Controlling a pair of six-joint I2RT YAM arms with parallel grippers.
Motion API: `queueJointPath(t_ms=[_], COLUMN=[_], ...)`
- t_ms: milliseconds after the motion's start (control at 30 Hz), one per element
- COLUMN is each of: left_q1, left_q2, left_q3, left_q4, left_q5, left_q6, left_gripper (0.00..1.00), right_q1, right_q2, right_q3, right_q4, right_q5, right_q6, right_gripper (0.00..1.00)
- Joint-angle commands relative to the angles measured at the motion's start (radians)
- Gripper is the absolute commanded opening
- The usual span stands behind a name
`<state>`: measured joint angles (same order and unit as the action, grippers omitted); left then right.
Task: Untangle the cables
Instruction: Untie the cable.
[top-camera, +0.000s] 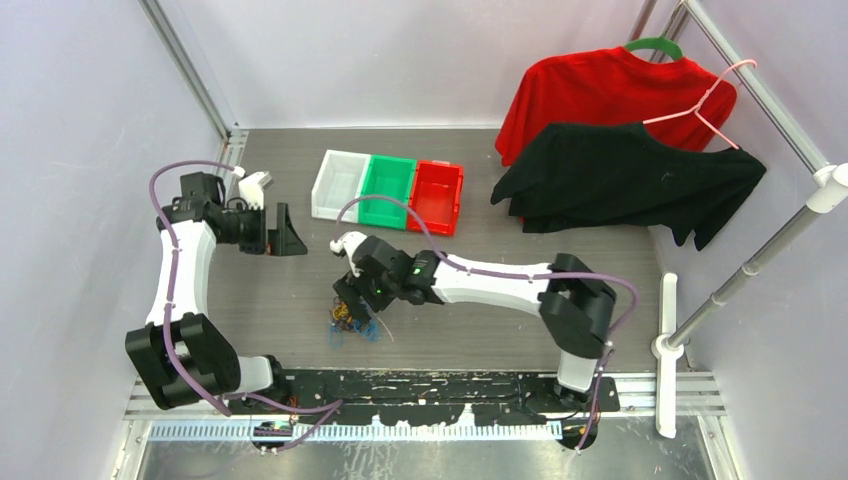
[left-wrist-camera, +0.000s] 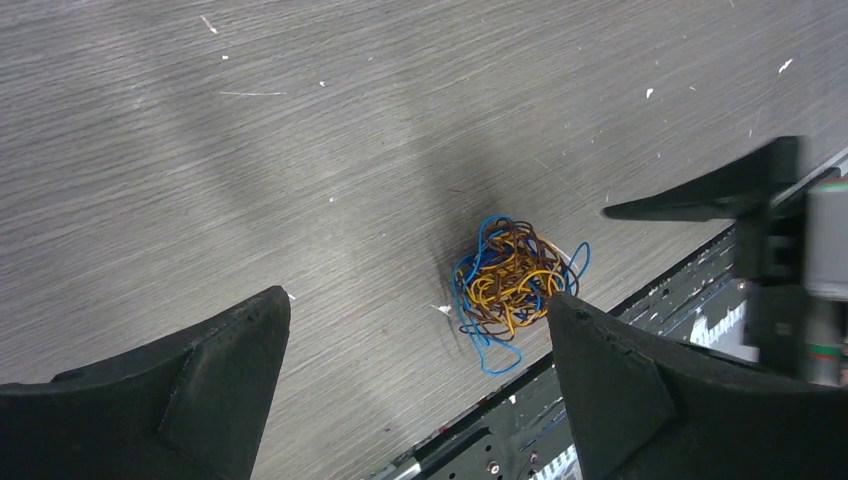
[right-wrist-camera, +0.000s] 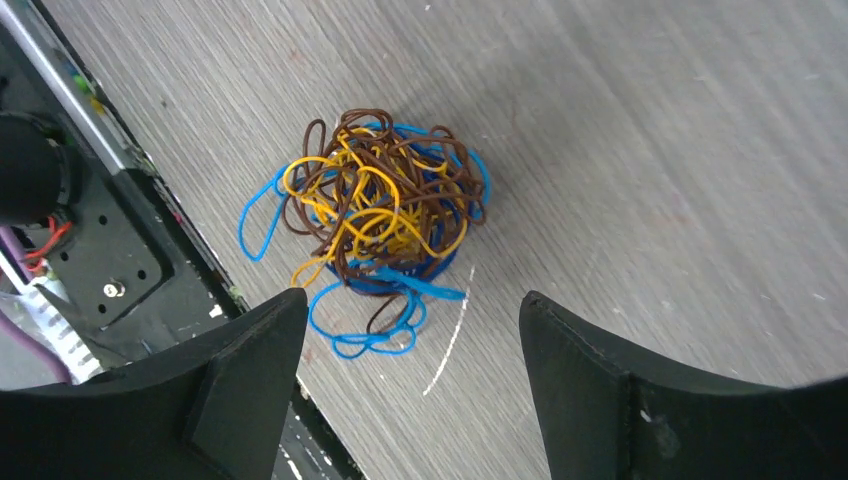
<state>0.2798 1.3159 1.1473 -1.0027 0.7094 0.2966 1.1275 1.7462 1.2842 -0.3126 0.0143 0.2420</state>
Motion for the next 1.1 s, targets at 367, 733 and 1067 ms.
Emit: queueJointPath(t_ms=[367, 733, 1067], left_q1=[0.007, -0.032, -0.085], left_q2=[-0.039, -0.038, -0.07], left_q3=[0.039, -0.032, -0.043], left_q4=[-0.01, -0.003, -0.033], left_q5=[0.041, 0.075, 0.074], left_q6=[0.013, 0.025, 0.06], left_gripper=[1.0, 1.0, 0.97], right_q1=[-0.091, -0.146, -0.307], right_q2=[0.124, 0.071, -0.056], right_q3=[0.096, 0.052, -0.045], right_q4=[0.038, 0.007, 0.055], right_q5=[-0.049, -0.068, -0.305], right_q6=[0.023, 0.009, 0.101], right_gripper=[0.2, 0.6, 0.62])
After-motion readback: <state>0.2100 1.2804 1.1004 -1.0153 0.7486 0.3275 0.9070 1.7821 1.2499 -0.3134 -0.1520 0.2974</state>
